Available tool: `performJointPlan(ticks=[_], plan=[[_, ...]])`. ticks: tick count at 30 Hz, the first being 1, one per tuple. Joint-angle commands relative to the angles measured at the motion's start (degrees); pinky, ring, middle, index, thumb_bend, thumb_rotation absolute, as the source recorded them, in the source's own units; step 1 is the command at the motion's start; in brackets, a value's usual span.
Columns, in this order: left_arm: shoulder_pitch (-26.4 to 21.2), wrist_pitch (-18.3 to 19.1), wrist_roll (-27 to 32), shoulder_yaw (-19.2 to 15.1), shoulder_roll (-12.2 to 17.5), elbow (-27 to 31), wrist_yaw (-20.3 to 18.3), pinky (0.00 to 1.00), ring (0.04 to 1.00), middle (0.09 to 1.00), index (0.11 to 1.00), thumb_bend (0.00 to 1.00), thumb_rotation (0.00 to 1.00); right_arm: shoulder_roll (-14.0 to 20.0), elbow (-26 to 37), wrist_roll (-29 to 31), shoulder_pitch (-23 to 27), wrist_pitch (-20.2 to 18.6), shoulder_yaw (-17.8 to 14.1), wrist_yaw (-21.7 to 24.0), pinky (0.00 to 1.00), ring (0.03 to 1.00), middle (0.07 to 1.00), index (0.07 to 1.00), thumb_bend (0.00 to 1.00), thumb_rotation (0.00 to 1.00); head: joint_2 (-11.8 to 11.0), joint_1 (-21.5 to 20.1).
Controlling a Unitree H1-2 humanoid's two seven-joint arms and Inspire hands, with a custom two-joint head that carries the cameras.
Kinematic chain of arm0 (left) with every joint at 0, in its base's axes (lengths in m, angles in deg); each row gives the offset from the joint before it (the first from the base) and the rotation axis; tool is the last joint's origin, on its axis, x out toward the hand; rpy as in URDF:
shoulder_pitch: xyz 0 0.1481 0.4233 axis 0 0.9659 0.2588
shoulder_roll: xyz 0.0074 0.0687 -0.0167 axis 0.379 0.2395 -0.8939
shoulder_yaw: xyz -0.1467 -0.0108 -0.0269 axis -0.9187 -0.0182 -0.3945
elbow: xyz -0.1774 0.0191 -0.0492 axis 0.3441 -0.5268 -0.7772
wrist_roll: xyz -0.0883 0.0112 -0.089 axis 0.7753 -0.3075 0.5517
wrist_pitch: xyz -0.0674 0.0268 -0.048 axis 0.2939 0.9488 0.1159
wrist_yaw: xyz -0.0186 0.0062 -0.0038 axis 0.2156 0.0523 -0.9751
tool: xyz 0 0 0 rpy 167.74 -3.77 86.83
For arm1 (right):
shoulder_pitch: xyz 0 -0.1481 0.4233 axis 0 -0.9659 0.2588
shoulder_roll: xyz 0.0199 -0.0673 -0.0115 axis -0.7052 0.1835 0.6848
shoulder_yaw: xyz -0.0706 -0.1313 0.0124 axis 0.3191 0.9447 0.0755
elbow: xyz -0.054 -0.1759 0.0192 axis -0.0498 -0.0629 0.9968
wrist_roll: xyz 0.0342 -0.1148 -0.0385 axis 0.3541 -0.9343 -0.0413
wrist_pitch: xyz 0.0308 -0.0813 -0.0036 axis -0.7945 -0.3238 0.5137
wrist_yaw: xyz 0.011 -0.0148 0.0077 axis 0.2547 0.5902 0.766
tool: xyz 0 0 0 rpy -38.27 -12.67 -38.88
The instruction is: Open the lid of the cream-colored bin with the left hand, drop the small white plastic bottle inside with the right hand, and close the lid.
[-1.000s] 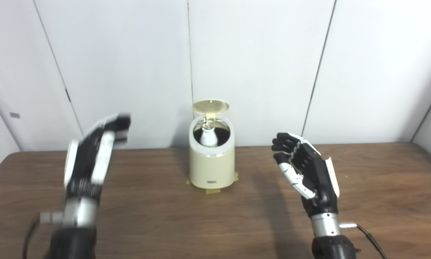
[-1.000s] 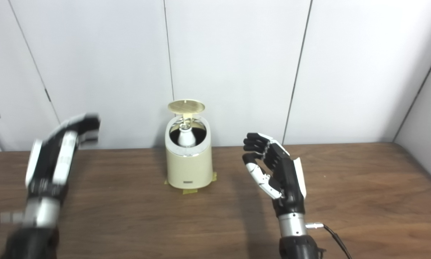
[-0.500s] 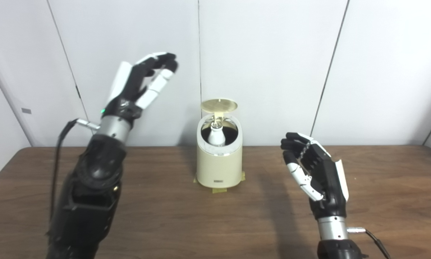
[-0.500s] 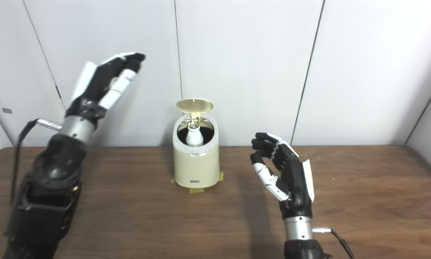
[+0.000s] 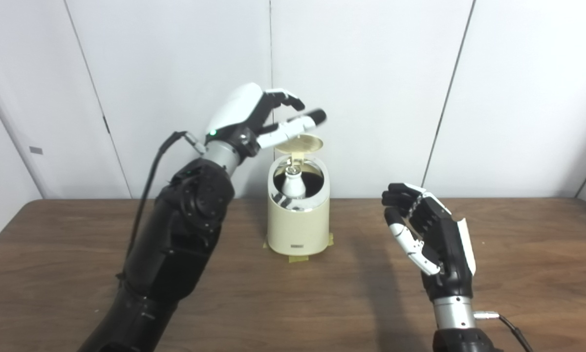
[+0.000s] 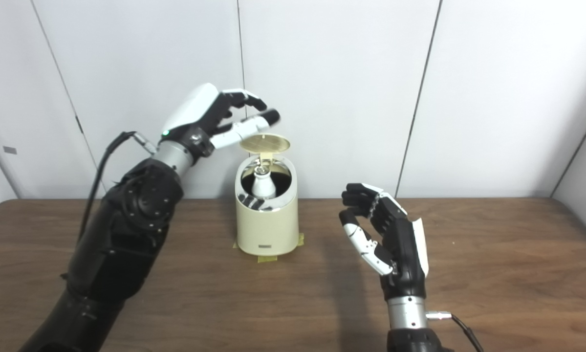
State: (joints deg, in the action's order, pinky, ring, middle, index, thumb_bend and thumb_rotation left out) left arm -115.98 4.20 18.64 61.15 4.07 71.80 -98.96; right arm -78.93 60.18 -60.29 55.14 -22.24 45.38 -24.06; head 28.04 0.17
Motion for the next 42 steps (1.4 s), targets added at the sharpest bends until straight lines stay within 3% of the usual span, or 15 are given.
performJointPlan(ticks=[1, 8, 14, 18, 29, 30, 32, 42], plan=[[-4.55, -0.2, -1.81, 0.67, 0.79, 0.2, -0.49, 0.99, 0.945, 0.902, 0.845, 0.77, 1.0, -0.04, 1.79, -0.25, 1.69, 0.86, -0.4, 0.1, 0.61, 0.655, 0.645, 0.648, 0.22, 0.31, 0.07, 0.0], [-3.52, -0.38, -2.43, 1.73, 0.51, -0.17, -0.09, 1.0, 0.912, 0.859, 0.805, 0.76, 1.0, 0.17, 1.6, -0.09, 1.9, 1.2, -1.08, 0.46, 0.63, 0.66, 0.644, 0.65, 0.22, 0.36, 0.1, -0.29], [-2.83, -0.24, -0.81, 0.91, 0.46, -0.25, -1.06, 1.0, 0.939, 0.868, 0.828, 0.76, 1.0, 0.25, 1.64, 0.04, 1.79, 1.25, -1.3, 0.92, 0.63, 0.662, 0.647, 0.65, 0.22, 0.41, 0.09, -0.38], [-2.72, -0.19, -0.91, 0.69, 0.45, -0.38, -1.44, 0.9, 0.93, 0.881, 0.837, 0.74, 1.0, 0.06, 1.6, 0.15, 1.68, 1.46, -1.25, 1.06, 0.63, 0.665, 0.648, 0.652, 0.22, 0.42, 0.04, -0.49], [-2.64, -0.15, -2.04, 0.97, 0.36, -0.86, -2.26, 0.85, 0.909, 0.901, 0.827, 0.73, 1.0, -0.27, 1.55, -0.37, 1.77, 1.17, -1.17, 0.87, 0.63, 0.664, 0.647, 0.654, 0.22, 0.4, -0.04, -0.92], [-2.64, -0.15, -2.39, 1.22, 0.49, -0.83, -2.53, 0.93, 0.923, 0.9, 0.815, 0.73, 1.0, -0.39, 1.75, -0.4, 1.75, 0.9, -1.16, 0.82, 0.62, 0.662, 0.645, 0.653, 0.22, 0.41, -0.03, -1.0], [-2.52, -0.16, -2.76, 1.49, 0.6, -0.75, -2.81, 0.98, 0.936, 0.894, 0.803, 0.75, 1.0, -0.57, 2.05, -0.51, 1.74, 0.54, -1.13, 0.74, 0.62, 0.662, 0.644, 0.652, 0.22, 0.41, 0.0, -1.05], [-1.63, -0.59, -4.36, 2.17, 0.37, -0.96, -2.4, 1.0, 0.923, 0.844, 0.773, 0.78, 1.0, -1.02, 2.63, -0.32, 1.6, -0.21, -1.13, 0.81, 0.62, 0.663, 0.645, 0.65, 0.22, 0.39, 0.09, -1.16]])
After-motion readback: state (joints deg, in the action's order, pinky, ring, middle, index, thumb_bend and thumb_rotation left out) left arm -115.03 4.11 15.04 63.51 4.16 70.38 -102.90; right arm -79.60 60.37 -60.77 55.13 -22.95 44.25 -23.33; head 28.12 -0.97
